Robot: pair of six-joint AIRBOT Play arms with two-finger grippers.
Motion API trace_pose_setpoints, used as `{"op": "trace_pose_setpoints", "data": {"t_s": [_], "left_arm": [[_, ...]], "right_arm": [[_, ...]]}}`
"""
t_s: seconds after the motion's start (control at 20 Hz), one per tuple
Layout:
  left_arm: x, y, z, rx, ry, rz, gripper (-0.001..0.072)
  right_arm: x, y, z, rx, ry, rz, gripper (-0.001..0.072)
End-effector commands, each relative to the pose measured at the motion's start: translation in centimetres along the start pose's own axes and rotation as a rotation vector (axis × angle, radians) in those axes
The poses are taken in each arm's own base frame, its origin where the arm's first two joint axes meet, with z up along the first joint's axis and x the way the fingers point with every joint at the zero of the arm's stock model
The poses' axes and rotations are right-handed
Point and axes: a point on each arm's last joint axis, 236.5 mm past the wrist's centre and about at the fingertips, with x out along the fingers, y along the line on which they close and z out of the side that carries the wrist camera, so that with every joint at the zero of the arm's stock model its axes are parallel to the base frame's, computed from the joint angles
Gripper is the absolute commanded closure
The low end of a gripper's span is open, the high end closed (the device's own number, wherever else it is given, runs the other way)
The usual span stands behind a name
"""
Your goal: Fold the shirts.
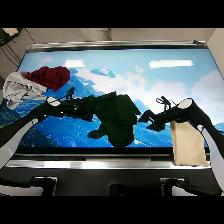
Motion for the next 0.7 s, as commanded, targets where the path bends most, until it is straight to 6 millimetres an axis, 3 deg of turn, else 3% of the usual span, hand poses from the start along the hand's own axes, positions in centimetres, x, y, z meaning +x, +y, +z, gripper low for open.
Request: {"op": "trace_pose_setpoints", "data": {"t_s": [0.0, 0.1, 0.25, 0.35, 0.5, 0.6, 0.65], "left_arm": [[0.2, 0.2, -0.8, 0.024, 0.055, 0.005, 0.068], [-0.7, 0.2, -1.4, 0.072, 0.099, 0.024, 0.0681], [-2.1, 0.4, -1.6, 0.143, 0.11, 0.071, 0.0681], [-2.6, -0.1, -1.4, 0.156, 0.095, 0.069, 0.0681], [-3.2, -0.7, -1.2, 0.169, 0.08, 0.064, 0.0681], [-3.6, -1.1, -1.0, 0.177, 0.07, 0.062, 0.0681], [-3.8, -1.3, -1.0, 0.181, 0.064, 0.06, 0.0681]], "right_arm": [[1.6, -0.3, 3.2, 0.093, -0.065, 0.043, 0.0017], [3.3, 1.7, 5.0, 0.111, -0.103, 0.16, 0.0021], [2.9, 3.3, 9.0, 0.2, -0.251, 0.267, 0.0024], [3.6, 2.7, 9.7, 0.275, -0.274, 0.255, 0.0025], [5.6, 3.1, 9.2, 0.331, -0.251, 0.247, 0.0028], [6.4, 3.8, 9.8, 0.37, -0.29, 0.248, 0.0068], [6.4, 4.0, 10.5, 0.405, -0.328, 0.256, 0.0244]]}}
